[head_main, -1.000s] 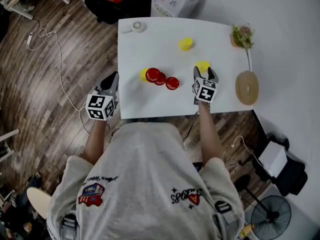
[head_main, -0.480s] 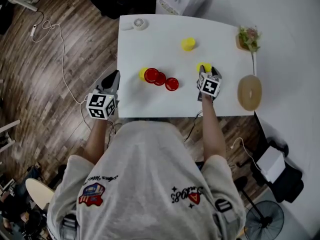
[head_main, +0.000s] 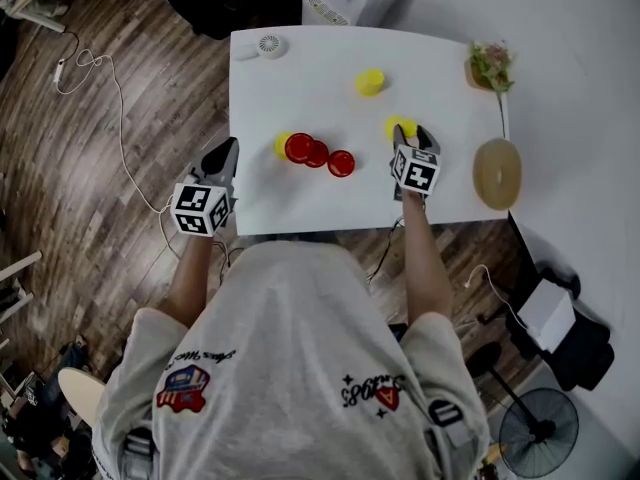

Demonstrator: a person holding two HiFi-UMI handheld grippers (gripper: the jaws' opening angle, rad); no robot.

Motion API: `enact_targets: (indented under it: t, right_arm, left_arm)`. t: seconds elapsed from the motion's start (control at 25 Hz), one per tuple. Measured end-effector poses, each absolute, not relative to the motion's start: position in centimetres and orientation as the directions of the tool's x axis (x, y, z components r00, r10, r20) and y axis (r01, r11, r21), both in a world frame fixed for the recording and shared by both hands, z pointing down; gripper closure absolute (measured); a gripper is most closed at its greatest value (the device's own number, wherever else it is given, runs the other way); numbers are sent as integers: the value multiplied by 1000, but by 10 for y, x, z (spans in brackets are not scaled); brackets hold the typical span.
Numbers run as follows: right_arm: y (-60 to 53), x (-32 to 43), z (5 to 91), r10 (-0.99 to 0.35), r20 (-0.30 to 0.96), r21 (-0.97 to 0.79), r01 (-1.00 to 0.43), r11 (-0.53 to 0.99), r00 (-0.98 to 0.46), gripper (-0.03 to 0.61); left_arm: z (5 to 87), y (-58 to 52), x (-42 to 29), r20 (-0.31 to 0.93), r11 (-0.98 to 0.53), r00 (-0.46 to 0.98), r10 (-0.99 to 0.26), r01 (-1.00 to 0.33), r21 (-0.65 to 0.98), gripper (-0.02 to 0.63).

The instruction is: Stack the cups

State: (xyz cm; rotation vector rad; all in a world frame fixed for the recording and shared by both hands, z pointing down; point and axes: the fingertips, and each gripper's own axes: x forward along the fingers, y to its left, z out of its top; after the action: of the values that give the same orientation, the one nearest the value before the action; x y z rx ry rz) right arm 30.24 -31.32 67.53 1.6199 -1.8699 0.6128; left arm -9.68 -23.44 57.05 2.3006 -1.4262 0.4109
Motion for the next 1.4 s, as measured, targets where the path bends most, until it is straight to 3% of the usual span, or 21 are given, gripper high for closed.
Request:
enact_targets:
  t: [0.56,0.96,1.4]
  right_arm:
    - [-251,187,589,-737,610,53,-914,403,-290,360]
    - [-212,128,606,-657,666,39,-863,504,-353,359]
    - [-203,112,625,-611,709,35,-849,528,-351,356]
  left_arm:
    - [552,-219,-92,379,-527,554,-741,-830,183,605]
    - [546,-202,-109,363,-554,580,-730,-812,183,605]
    - [549,-197,-130,372,-525,554,-745,-831,187,605]
